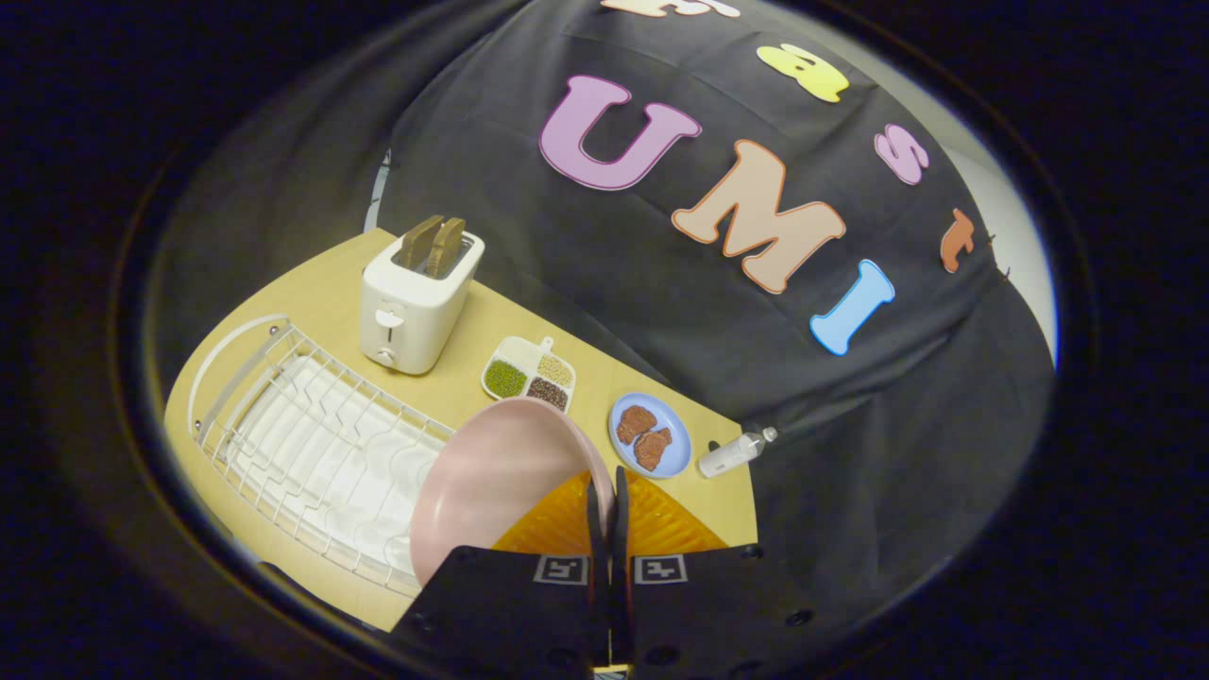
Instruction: Take the plate from the dish rack, then take the spoon from the basket and place it into the plate.
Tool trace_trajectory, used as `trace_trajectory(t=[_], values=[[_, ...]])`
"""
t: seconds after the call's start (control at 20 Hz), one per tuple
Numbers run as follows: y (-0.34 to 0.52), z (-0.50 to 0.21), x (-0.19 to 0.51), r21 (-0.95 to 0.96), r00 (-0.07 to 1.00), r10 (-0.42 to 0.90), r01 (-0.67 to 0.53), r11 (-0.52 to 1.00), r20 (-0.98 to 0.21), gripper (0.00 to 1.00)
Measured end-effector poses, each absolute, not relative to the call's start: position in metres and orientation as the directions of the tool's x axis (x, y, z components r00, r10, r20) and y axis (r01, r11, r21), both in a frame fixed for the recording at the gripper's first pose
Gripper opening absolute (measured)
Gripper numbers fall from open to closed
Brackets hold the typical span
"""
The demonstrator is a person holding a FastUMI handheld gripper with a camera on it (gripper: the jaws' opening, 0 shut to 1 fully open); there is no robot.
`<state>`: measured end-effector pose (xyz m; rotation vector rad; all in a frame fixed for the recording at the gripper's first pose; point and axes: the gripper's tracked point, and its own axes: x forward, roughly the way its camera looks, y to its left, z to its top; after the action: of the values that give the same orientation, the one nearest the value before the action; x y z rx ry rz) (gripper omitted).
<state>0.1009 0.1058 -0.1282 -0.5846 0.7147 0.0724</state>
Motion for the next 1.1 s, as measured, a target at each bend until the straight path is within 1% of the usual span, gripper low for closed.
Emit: trace_trajectory(t=[0.35, 0.65, 1.1], values=[[0.055, -0.119, 0.073, -0.413, 0.765, -0.113, -0.212, 0.886, -0.634, 0.04], [-0.005, -0.129, 0.047, -0.308, 0.737, -0.109, -0.139, 0.941, -0.667, 0.04], [-0.079, -0.146, 0.001, -0.185, 0.705, -0.079, -0.075, 0.980, -0.705, 0.04]])
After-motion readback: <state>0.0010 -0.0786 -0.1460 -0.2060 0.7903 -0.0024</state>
